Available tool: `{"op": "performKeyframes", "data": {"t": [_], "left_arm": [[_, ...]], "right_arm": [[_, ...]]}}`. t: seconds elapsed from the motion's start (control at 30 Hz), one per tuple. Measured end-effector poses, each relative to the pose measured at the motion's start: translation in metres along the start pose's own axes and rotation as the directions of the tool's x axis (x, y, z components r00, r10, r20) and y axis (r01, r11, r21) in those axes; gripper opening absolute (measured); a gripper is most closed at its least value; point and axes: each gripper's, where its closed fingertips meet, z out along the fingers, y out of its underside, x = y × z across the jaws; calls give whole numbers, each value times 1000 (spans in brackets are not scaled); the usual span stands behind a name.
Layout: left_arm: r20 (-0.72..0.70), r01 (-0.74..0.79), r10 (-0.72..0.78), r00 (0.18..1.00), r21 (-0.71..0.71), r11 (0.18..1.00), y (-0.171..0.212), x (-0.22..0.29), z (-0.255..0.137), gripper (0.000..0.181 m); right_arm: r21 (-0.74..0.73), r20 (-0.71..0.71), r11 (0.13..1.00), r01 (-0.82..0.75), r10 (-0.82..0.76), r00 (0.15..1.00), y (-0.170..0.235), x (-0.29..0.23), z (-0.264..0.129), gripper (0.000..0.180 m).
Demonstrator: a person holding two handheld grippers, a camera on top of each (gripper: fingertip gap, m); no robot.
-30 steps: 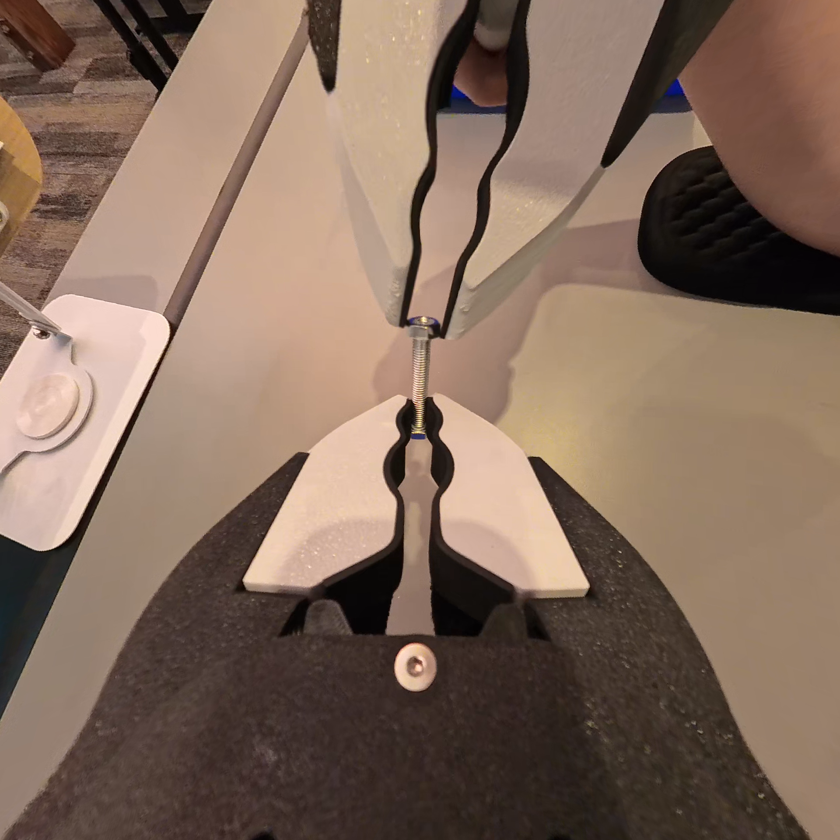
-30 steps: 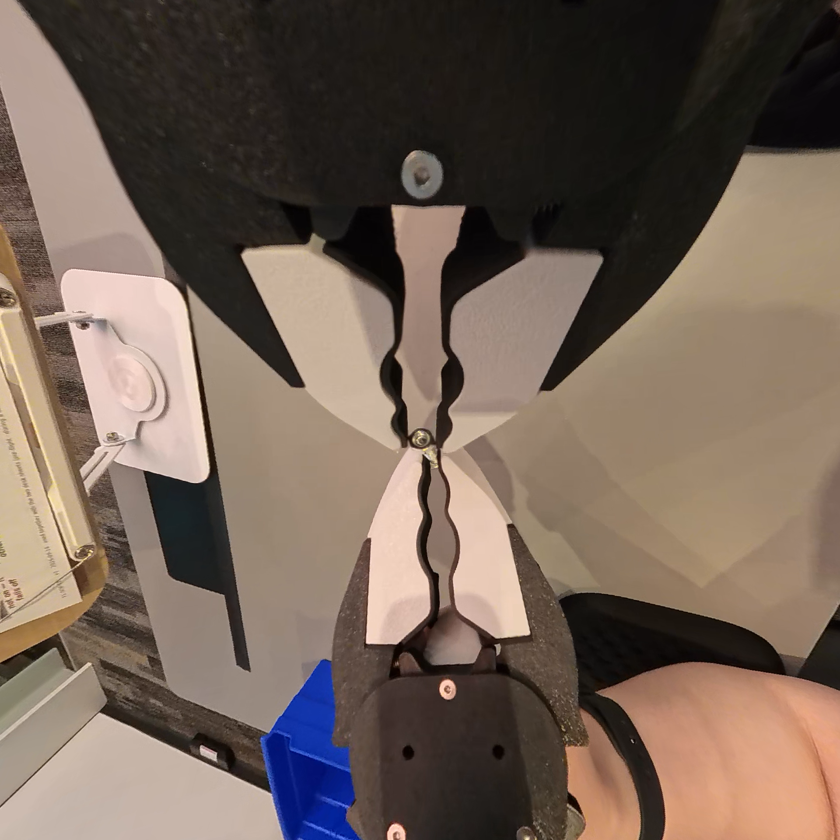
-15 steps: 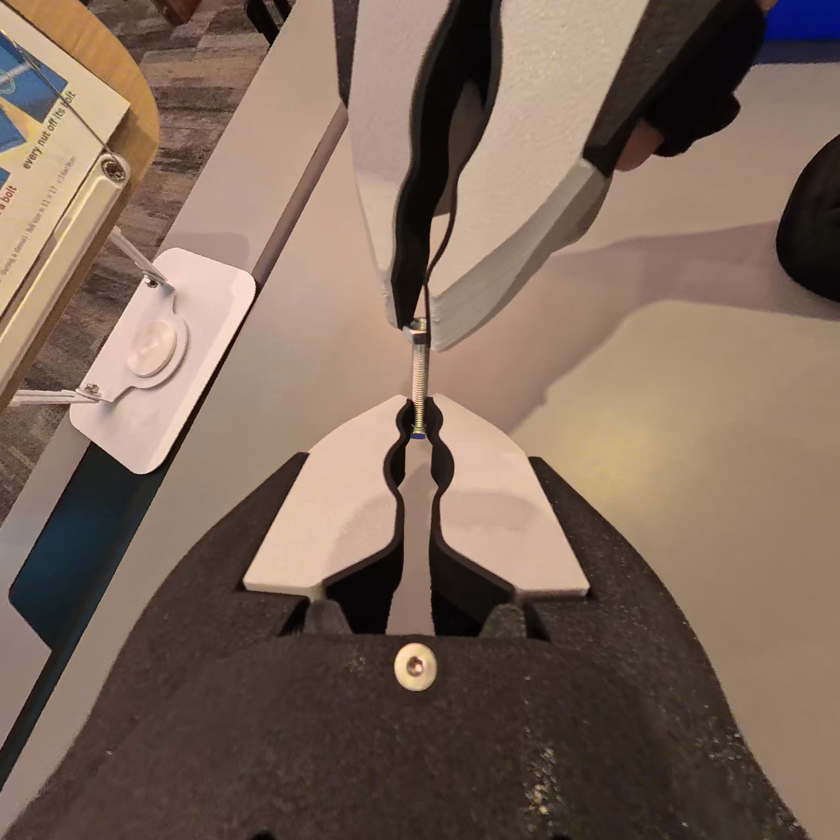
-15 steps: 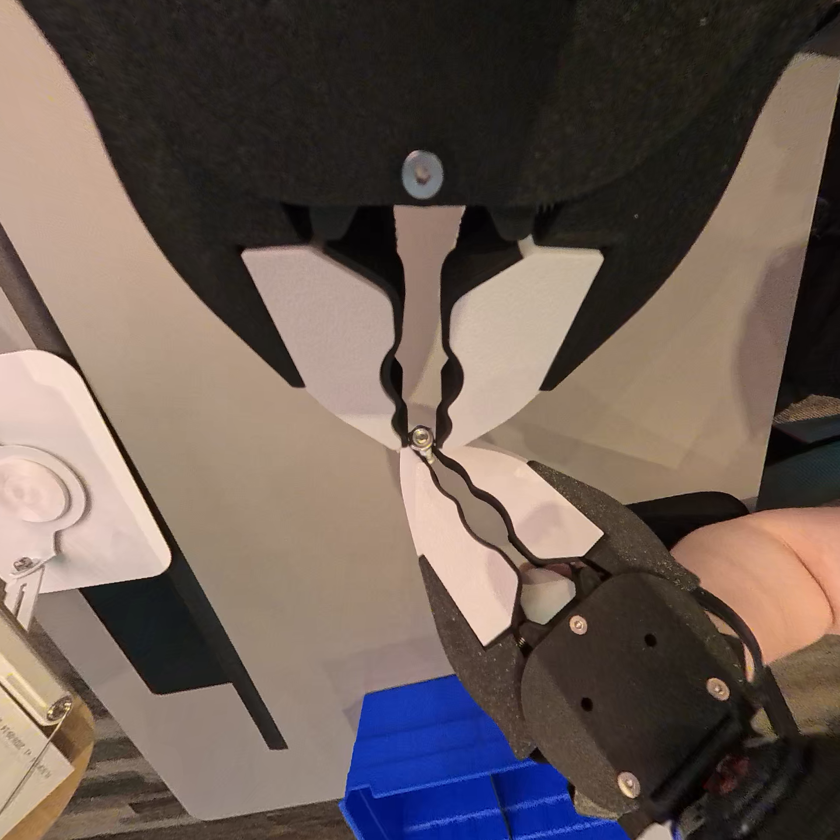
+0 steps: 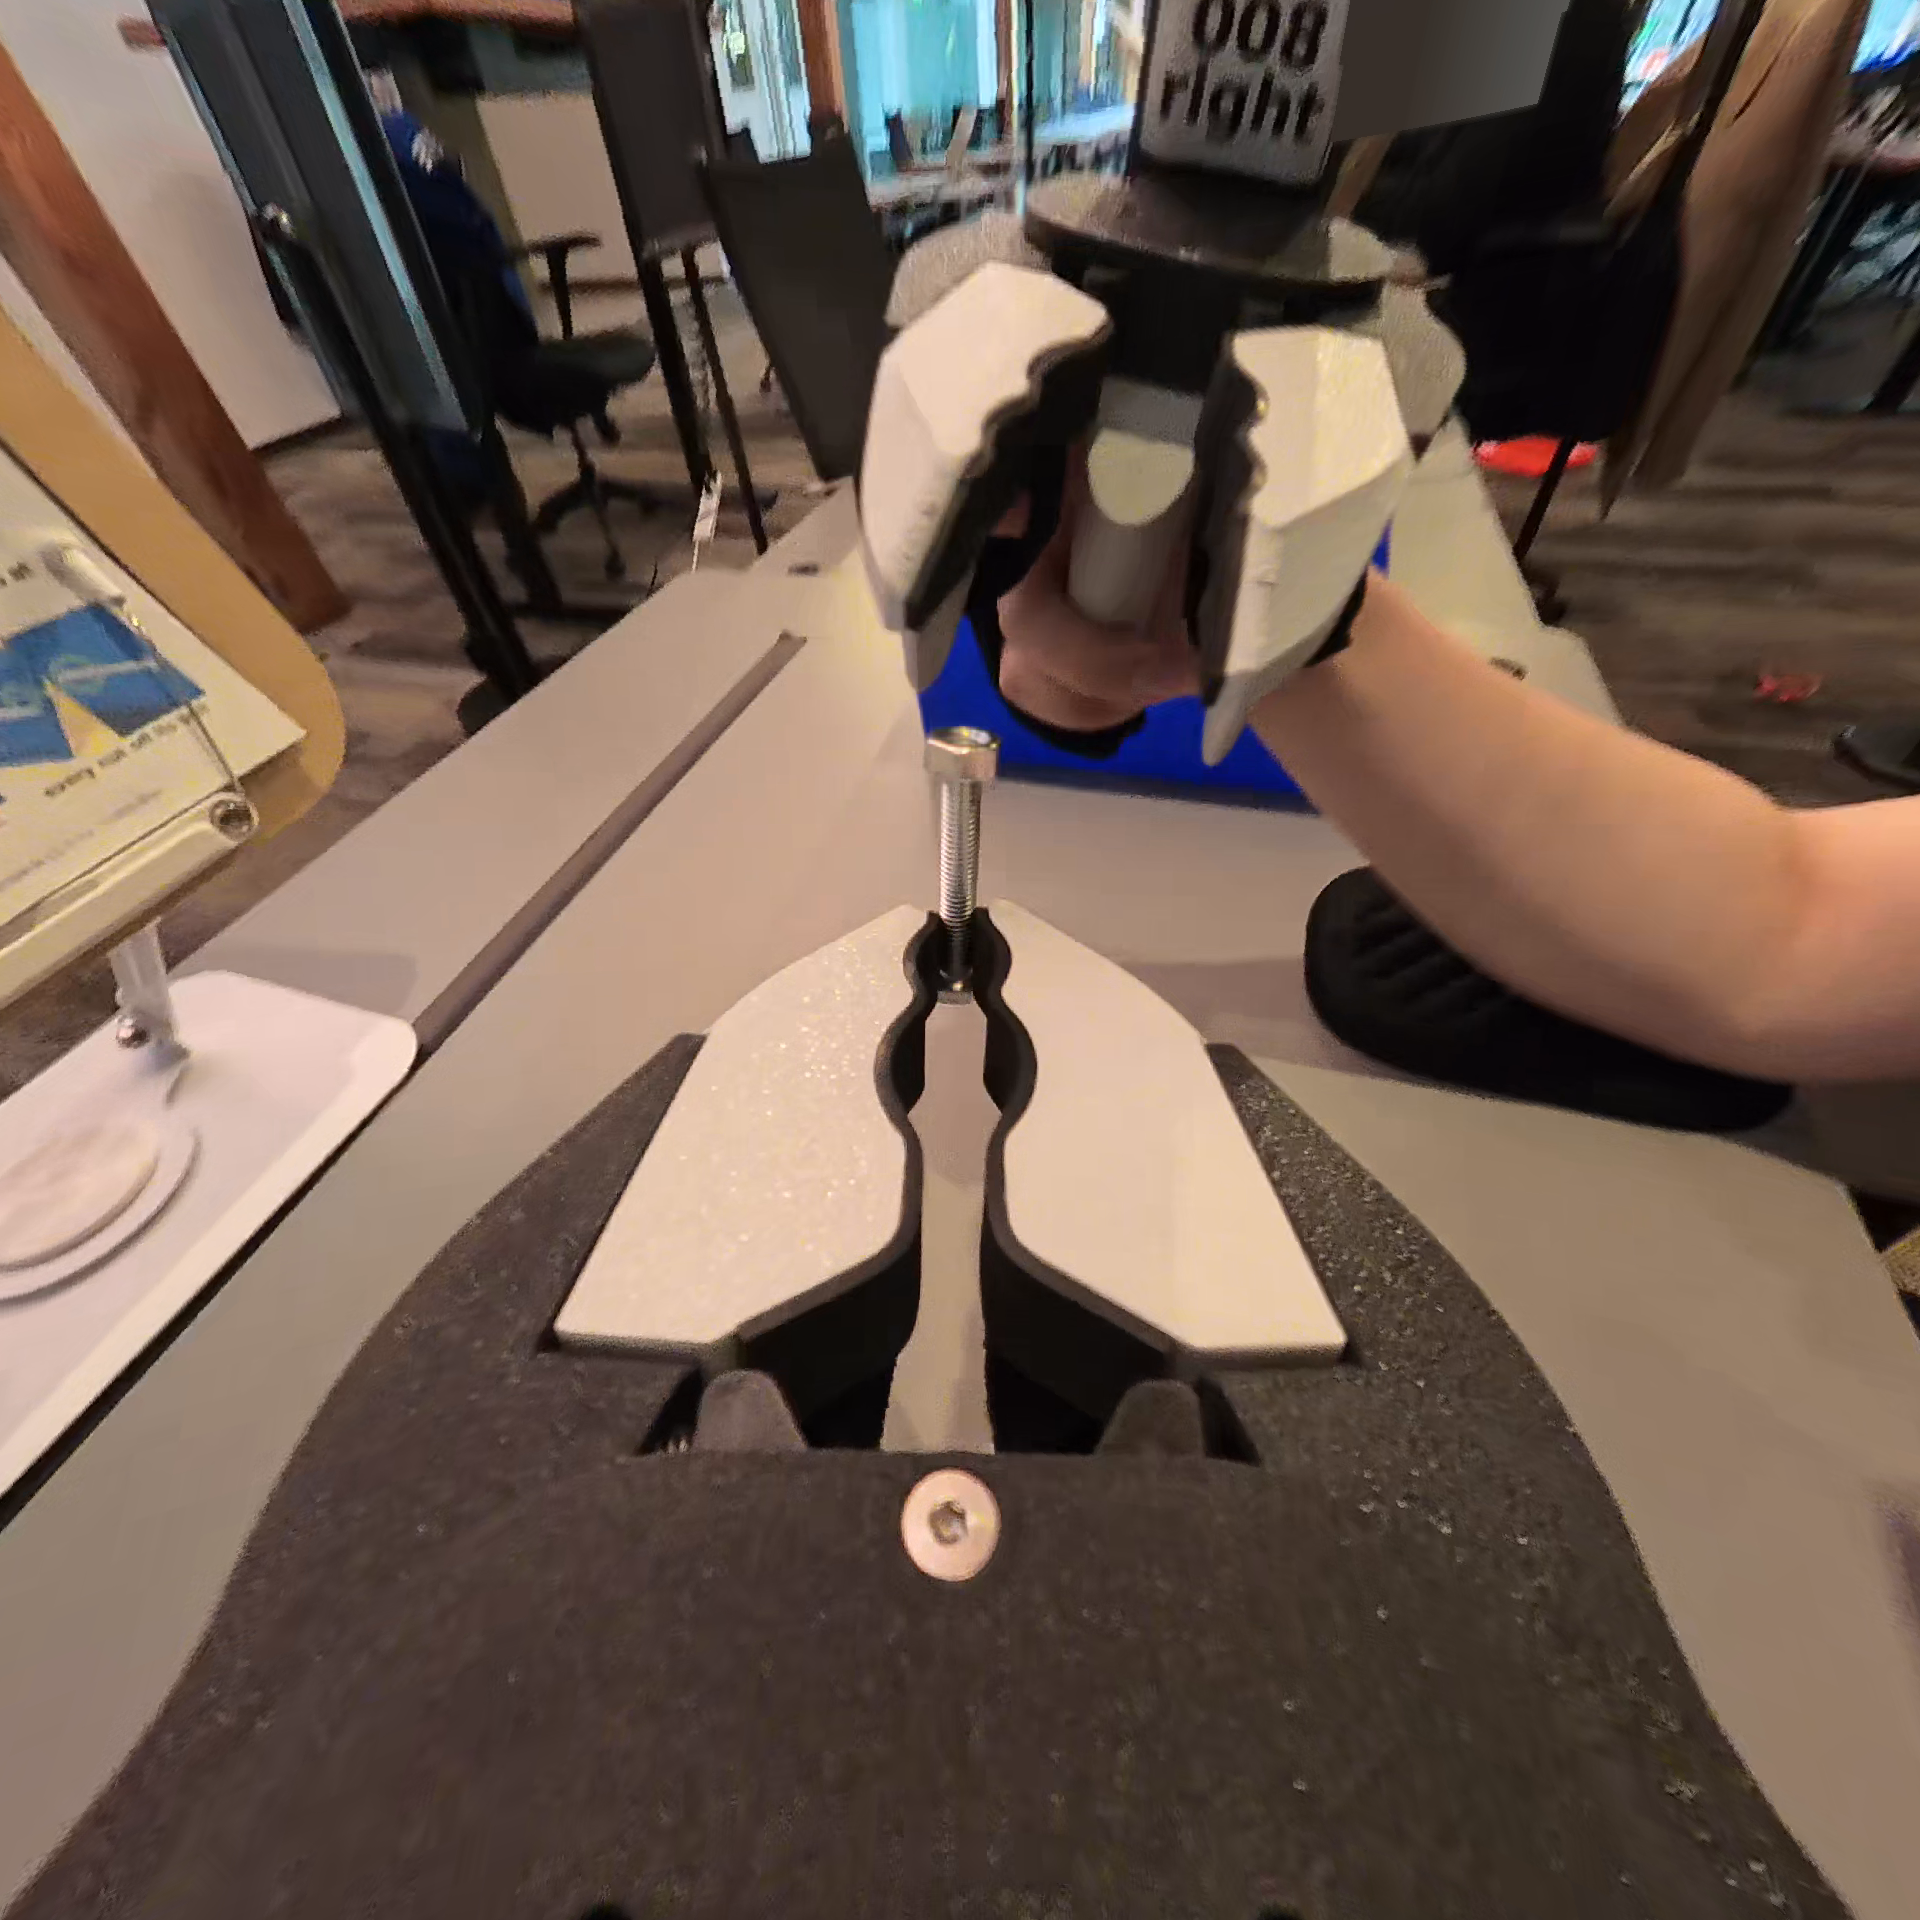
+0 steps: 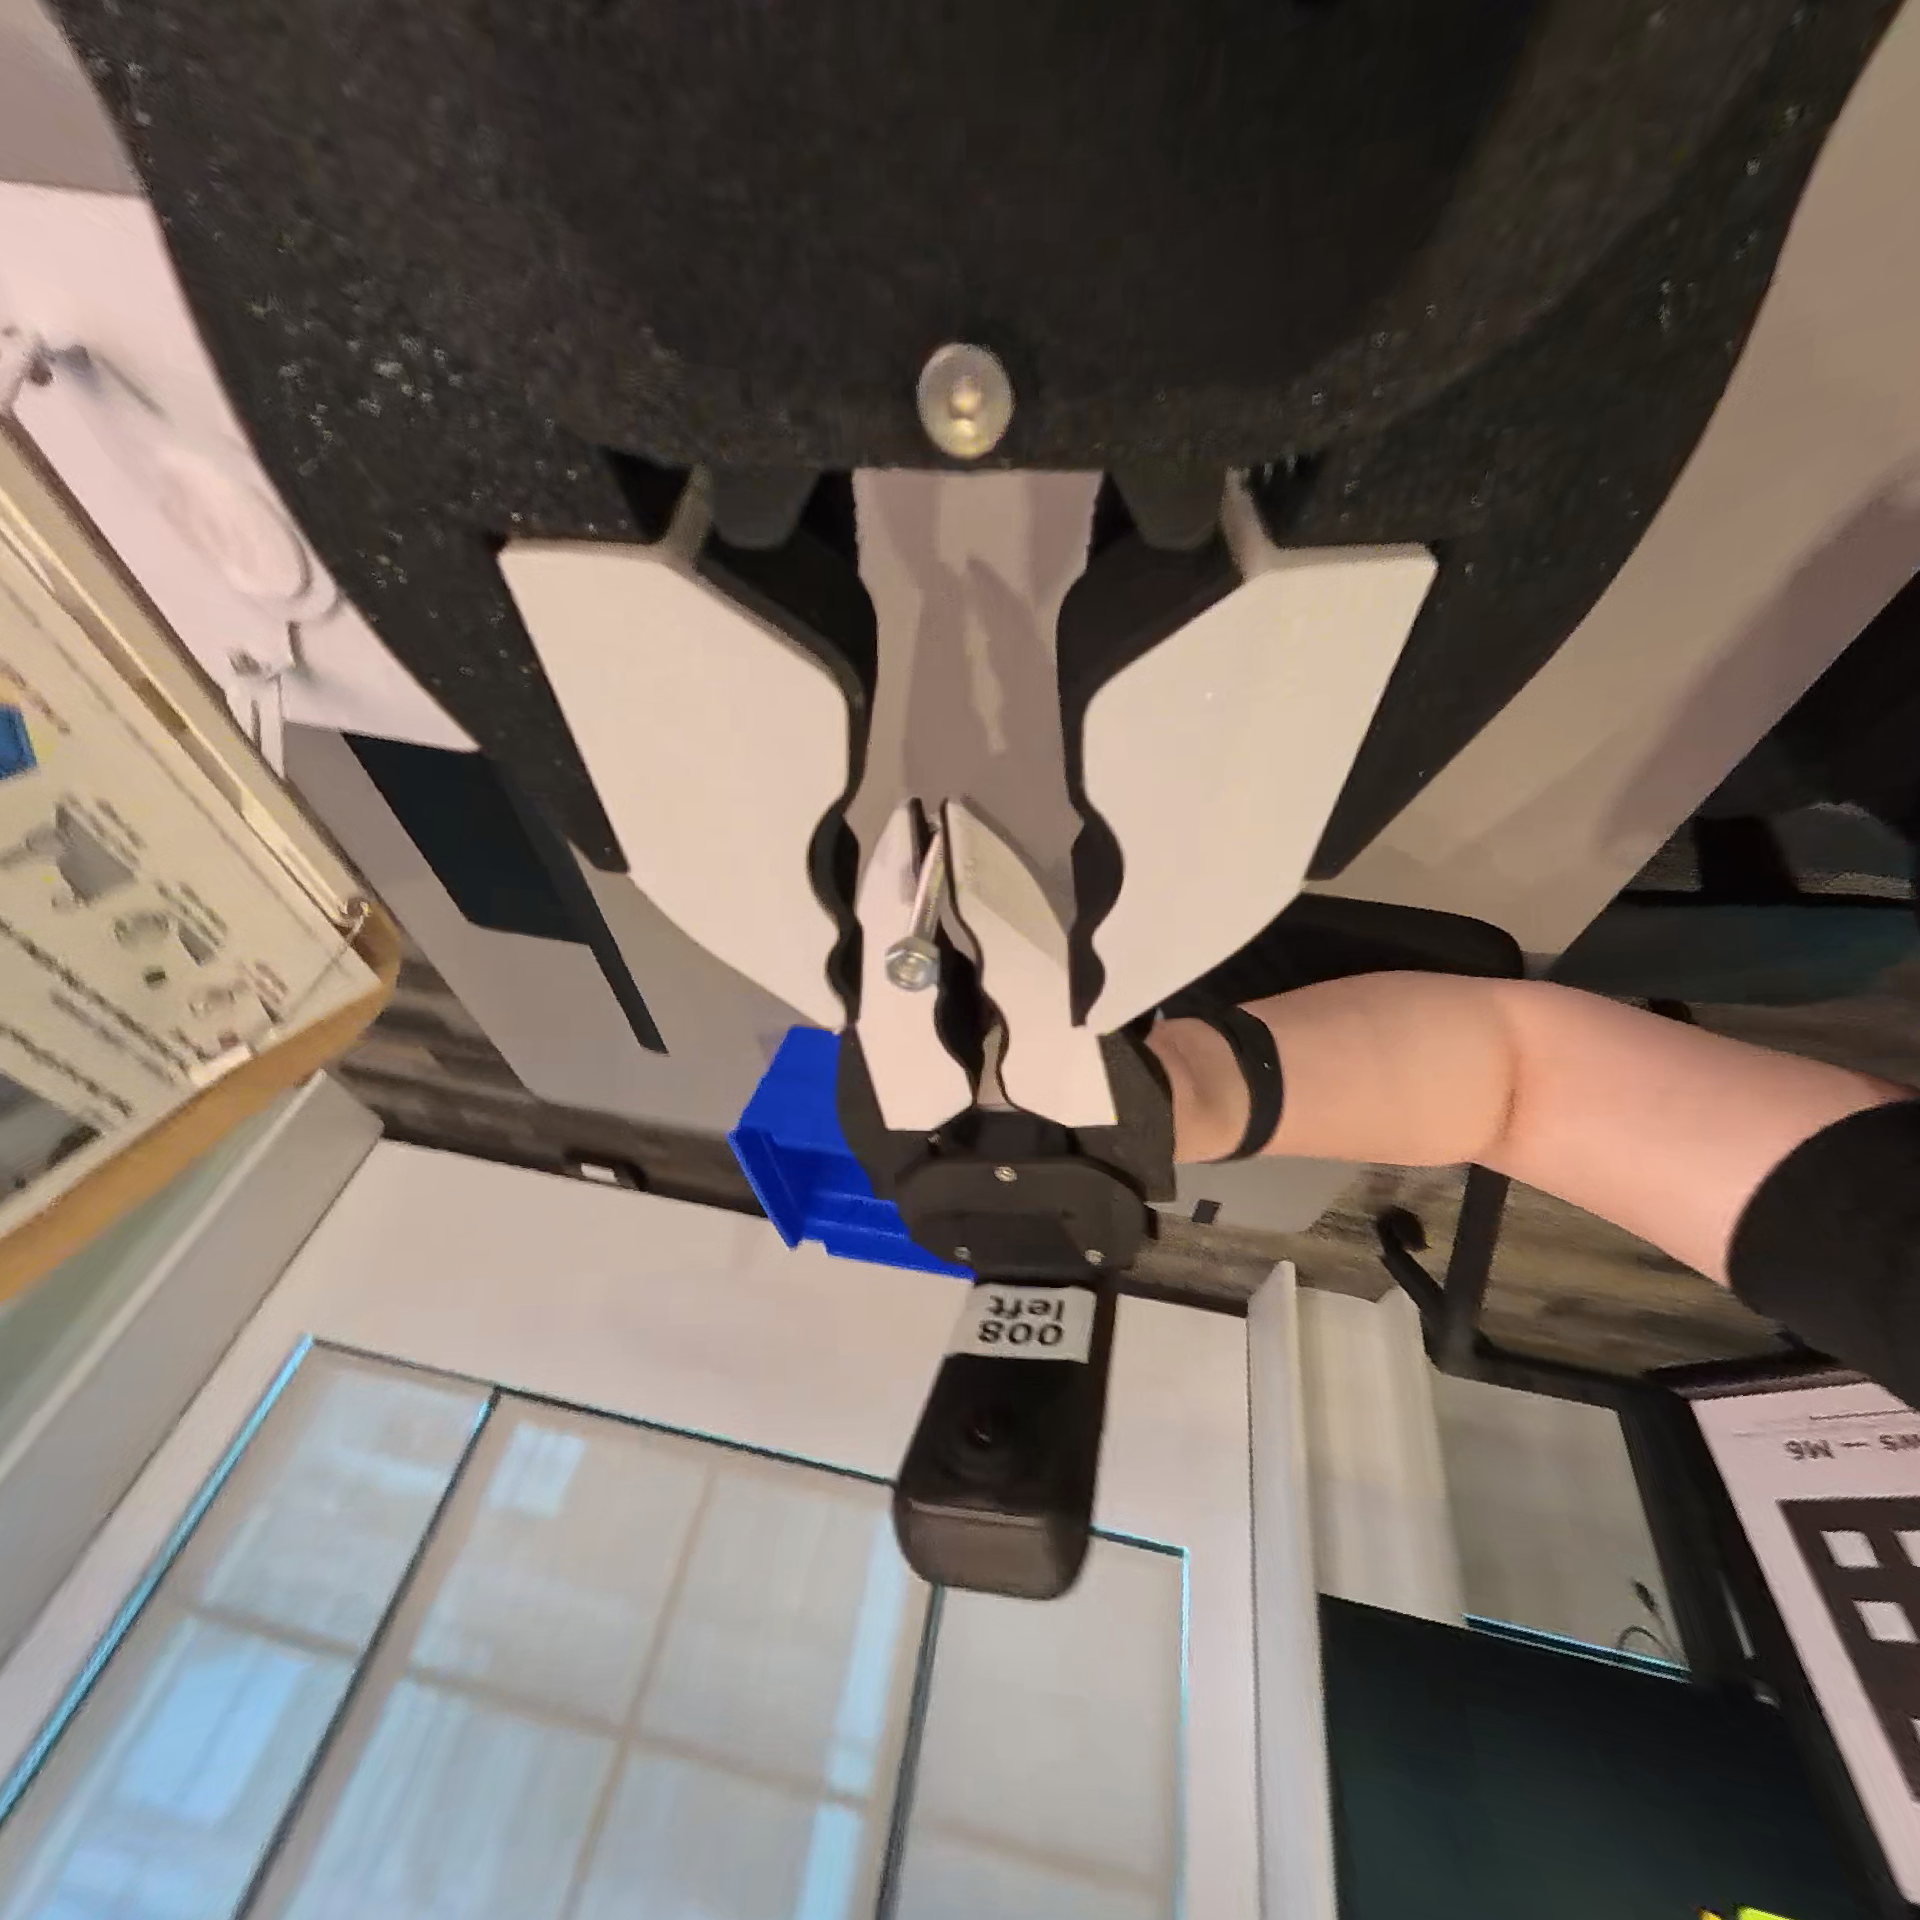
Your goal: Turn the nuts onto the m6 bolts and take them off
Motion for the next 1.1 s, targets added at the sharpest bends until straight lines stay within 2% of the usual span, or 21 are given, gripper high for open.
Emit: {"op": "performKeyframes", "data": {"t": [0.17, 1.1], "left_arm": [[-60, 10, -3, 998, 109, 994, -17, 10, -5, 5], [-43, 5, -1, 999, 94, 996, -22, 10, -11, 5]], "right_arm": [[-4, 2, 999, 43, -43, 999, -3, -5, 5, 37], [-4, -1, 997, 72, -72, 997, -9, -9, 1, 32]]}}
